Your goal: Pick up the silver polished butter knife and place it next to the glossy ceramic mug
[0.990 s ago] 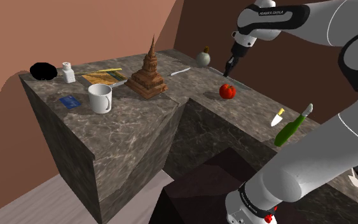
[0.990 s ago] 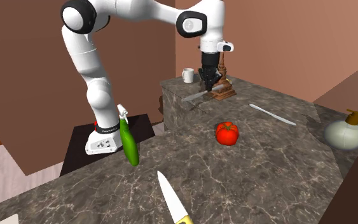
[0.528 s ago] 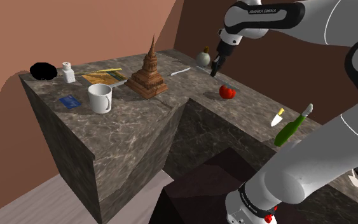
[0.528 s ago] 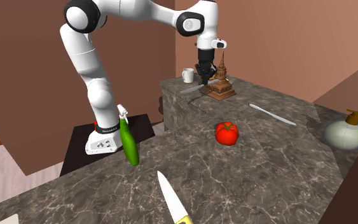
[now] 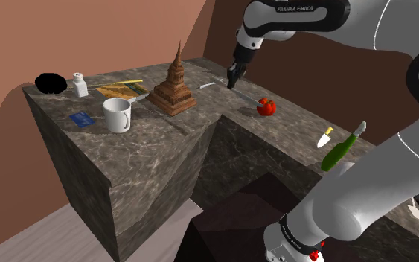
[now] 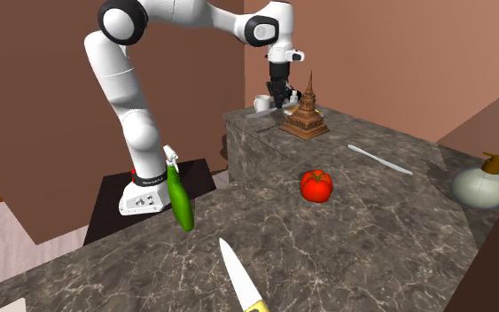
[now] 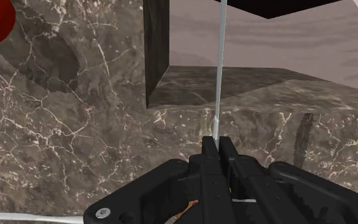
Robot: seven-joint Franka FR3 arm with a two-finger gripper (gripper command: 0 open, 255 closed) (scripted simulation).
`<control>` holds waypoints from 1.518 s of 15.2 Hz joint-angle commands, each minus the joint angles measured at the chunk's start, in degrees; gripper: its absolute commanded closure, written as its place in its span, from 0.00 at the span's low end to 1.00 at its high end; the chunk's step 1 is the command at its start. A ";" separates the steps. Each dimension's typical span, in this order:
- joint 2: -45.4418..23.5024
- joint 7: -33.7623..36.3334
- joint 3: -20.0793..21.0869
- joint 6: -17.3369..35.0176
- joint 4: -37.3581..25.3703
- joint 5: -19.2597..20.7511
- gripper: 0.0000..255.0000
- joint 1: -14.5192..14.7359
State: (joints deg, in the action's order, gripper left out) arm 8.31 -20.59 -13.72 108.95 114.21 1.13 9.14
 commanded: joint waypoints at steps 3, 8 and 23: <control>-1.25 5.77 3.33 -0.50 -1.72 -0.42 1.00 2.56; -4.59 11.99 6.85 -0.86 -5.40 -0.95 1.00 5.46; -11.95 20.25 11.08 3.80 -8.08 -1.14 1.00 9.53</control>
State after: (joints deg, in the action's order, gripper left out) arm -3.74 -0.39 -2.66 111.78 105.08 -0.02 18.66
